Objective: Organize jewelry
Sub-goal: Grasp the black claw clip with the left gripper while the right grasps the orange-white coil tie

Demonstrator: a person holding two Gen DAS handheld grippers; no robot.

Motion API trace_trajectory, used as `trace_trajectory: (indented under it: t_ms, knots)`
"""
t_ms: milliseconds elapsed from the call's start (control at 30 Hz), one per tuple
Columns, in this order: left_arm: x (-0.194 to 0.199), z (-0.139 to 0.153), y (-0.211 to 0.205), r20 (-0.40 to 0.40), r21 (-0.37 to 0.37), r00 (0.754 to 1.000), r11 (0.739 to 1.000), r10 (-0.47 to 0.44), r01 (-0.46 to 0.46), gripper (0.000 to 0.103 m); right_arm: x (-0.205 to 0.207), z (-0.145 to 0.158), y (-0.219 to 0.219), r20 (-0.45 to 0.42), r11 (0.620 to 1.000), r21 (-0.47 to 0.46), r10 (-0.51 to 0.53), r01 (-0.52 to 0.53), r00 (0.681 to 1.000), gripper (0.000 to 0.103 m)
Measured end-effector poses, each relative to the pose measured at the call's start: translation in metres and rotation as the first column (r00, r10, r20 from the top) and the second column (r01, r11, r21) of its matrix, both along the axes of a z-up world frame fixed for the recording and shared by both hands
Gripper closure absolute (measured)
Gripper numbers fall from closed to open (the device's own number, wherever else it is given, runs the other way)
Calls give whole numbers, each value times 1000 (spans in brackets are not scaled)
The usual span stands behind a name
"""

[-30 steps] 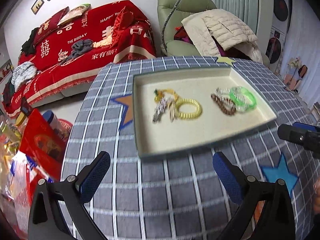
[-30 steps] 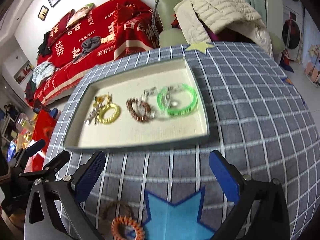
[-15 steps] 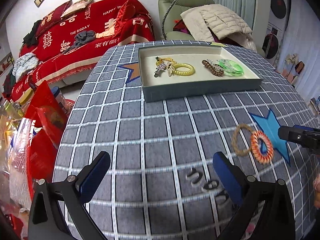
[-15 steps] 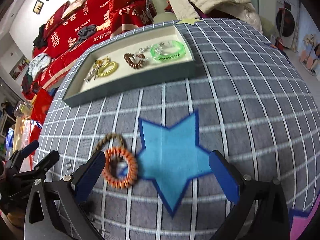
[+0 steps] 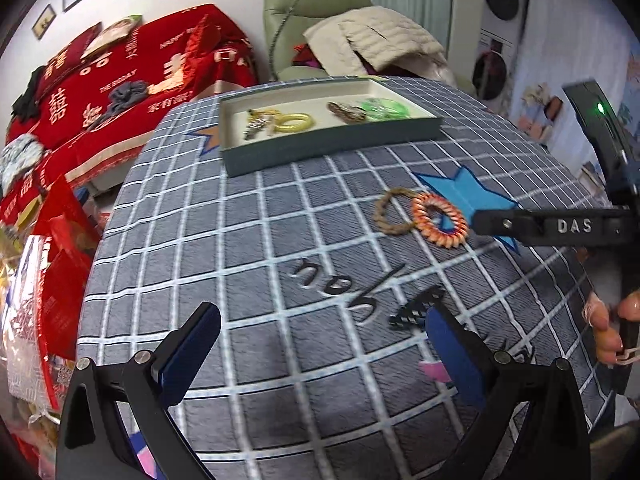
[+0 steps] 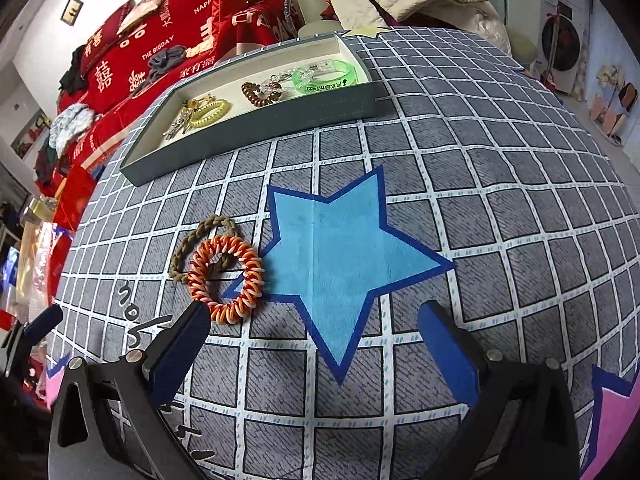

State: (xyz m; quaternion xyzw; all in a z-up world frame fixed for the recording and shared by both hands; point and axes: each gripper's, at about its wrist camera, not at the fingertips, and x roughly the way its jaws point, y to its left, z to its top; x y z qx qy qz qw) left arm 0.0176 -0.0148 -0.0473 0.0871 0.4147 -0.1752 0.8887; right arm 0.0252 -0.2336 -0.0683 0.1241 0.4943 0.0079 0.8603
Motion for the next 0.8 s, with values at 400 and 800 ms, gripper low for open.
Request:
trace_trajectory:
  t_ms: [400, 800]
  knots:
    - [11, -14, -29, -22, 47, 1000, 999, 8, -7, 0, 10, 5, 15, 2, 995, -17, 97, -97, 995, 29]
    - [14, -14, -29, -28, 48, 1000, 999, 2, 0, 0, 20, 0, 32, -1, 982, -69, 179, -178, 984, 38]
